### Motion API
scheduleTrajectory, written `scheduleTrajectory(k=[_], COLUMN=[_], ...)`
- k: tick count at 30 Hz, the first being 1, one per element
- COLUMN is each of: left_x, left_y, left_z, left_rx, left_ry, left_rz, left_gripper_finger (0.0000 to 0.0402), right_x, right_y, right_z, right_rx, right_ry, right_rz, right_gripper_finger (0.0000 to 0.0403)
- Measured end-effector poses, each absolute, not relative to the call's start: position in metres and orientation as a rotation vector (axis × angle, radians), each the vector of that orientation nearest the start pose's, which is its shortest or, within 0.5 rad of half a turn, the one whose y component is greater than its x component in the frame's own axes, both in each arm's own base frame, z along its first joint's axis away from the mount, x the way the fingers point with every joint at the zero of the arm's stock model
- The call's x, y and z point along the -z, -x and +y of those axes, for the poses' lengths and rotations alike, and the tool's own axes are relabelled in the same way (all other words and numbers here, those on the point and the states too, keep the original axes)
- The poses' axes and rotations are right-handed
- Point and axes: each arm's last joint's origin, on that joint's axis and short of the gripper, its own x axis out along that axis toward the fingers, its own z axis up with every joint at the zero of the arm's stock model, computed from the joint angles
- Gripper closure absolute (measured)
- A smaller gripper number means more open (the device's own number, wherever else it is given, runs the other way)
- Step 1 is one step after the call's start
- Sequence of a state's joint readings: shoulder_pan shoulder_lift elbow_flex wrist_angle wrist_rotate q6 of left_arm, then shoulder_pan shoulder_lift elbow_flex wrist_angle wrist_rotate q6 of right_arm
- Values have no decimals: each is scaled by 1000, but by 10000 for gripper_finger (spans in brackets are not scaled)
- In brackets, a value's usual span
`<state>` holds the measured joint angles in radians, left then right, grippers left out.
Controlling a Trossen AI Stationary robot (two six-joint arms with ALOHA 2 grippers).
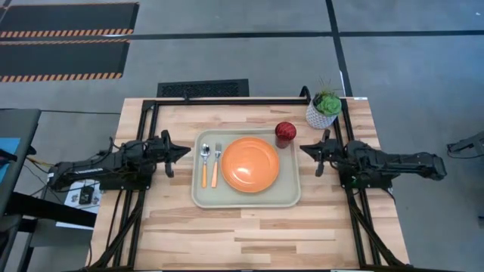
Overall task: Pick and place plate/cup/fork/spoon on tray
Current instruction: Return to Home Position
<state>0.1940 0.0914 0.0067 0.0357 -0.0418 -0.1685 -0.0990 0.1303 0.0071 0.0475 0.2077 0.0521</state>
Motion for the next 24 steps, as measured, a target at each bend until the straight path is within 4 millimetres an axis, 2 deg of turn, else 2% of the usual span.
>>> scheduleTrajectory(k=[24], left_x=[-162], left_y=[-101], left_z=[21], left_rx=[-241], left_ry=[182], left_rz=[28], left_gripper_finger=[401], right_x=[-160], right_y=[-103], right_z=[-16], right_rx=[308], right_ry=[-48], right_rz=[69], right_gripper_finger=[376])
